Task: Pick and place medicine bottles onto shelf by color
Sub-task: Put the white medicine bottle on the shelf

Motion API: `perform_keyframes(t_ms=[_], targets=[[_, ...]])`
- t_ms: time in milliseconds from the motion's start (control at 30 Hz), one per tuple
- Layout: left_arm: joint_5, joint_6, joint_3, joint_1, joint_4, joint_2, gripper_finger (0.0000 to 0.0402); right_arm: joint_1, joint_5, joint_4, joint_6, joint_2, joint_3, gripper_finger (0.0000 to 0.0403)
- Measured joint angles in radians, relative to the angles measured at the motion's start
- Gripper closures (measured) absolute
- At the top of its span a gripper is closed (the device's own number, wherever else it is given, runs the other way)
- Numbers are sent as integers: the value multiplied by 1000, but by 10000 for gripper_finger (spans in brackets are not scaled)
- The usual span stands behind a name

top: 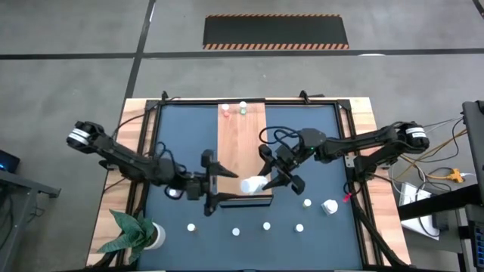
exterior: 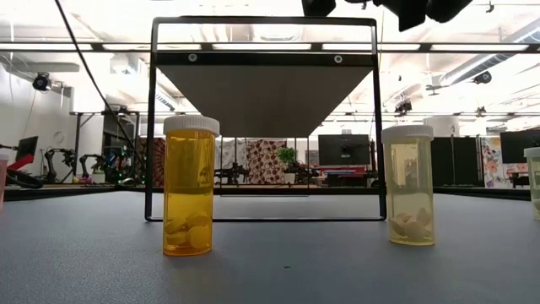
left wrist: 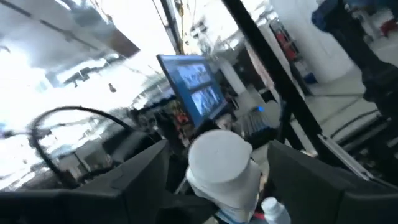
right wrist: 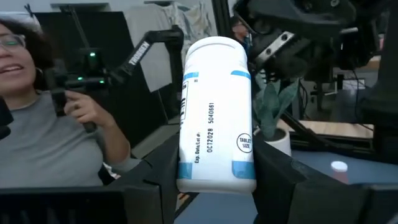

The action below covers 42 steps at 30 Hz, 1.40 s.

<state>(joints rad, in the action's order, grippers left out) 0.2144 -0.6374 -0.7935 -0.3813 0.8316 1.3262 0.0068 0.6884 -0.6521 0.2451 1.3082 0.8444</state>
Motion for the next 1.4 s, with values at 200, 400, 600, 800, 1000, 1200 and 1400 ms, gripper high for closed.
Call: perform_keyframes(t_ms=[200,400,600,800,1000,1200,1400], targets=[[-76,3,-106,17,-143,72,139,1,24,17,-10,-6,-2,261],[-94,2,-141,39,-141,106,139,-1,39,18,-21,-8,-2,261],[-75,3,-135,64,-156,107,139,-1,17,14,-30,-5,-2,261],[-97,5,-136,94,-140,114,139,-2,19,8,-37,-5,0,261],[-179,3,-136,96,-133,124,140,-1,27,17,-51,-3,-1,261],[-188,3,-136,96,-134,115,140,-1,27,19,-60,-3,-1,261],[-209,4,-136,95,-133,105,140,-1,27,20,-62,-3,-1,261]])
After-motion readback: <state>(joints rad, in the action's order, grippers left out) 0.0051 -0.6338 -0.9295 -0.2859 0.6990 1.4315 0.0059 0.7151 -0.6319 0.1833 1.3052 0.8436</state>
